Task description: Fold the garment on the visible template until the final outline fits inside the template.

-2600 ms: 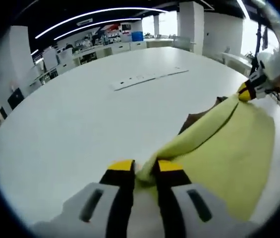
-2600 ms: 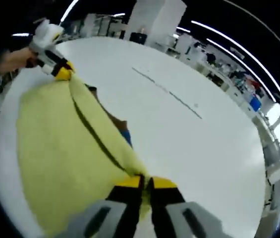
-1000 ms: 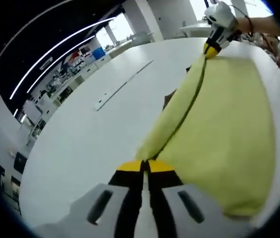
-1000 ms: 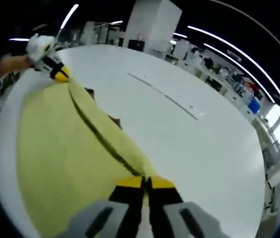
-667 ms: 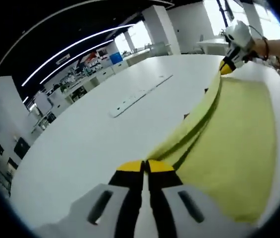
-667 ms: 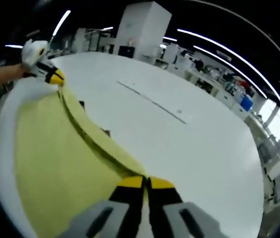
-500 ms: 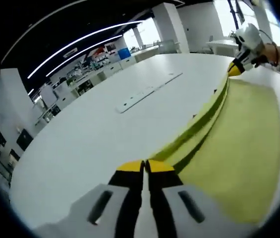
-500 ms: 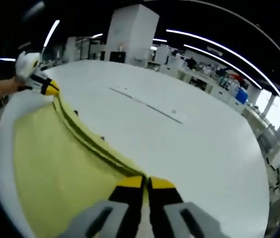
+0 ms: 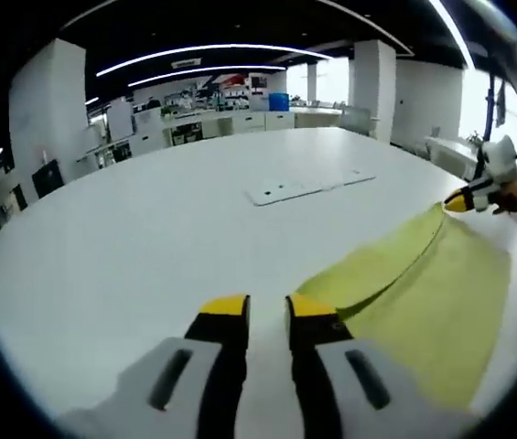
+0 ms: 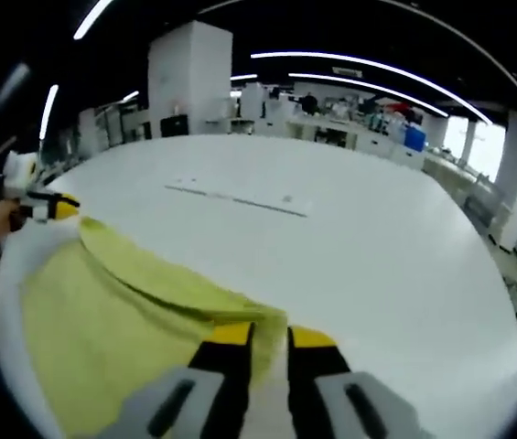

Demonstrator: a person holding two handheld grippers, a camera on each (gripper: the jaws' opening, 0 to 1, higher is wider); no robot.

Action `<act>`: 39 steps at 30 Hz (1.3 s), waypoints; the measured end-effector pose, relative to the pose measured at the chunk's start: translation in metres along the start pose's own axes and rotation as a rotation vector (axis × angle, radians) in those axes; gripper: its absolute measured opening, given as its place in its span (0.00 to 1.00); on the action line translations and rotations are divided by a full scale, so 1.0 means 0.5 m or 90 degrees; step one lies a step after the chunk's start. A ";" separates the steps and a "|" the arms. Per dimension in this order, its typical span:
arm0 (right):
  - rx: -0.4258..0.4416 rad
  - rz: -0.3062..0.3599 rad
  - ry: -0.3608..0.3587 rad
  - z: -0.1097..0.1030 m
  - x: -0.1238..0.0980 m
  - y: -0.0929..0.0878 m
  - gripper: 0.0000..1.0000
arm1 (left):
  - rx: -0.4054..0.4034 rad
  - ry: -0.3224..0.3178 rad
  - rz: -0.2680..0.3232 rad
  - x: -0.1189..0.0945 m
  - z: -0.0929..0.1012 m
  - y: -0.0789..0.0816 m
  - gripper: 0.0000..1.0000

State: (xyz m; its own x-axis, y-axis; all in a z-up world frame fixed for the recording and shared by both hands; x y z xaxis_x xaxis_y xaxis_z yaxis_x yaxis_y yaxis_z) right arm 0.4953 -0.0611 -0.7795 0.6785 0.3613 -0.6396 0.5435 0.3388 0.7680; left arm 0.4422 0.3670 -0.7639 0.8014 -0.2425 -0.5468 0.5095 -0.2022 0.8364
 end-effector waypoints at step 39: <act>0.124 0.001 0.042 -0.031 -0.035 0.007 0.49 | -0.051 -0.038 0.029 -0.008 0.051 0.008 0.28</act>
State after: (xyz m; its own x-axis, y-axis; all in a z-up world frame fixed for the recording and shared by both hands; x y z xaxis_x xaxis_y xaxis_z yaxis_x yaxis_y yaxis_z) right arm 0.4778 -0.0525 -0.7660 0.6492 0.4206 -0.6338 0.6317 0.1660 0.7572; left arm 0.4330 0.3430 -0.7593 0.8050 -0.3066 -0.5078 0.4985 -0.1143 0.8593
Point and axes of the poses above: the point that each gripper's makers call its tool centre point, and the gripper's own axes: x roughly forward along the fingers, z roughly to its right, y roughly out of its top, the point moved 8 cm from there along -x, roughly backward along the fingers, and after that the axes turned 1 degree about -x, right-handed, at the moved point
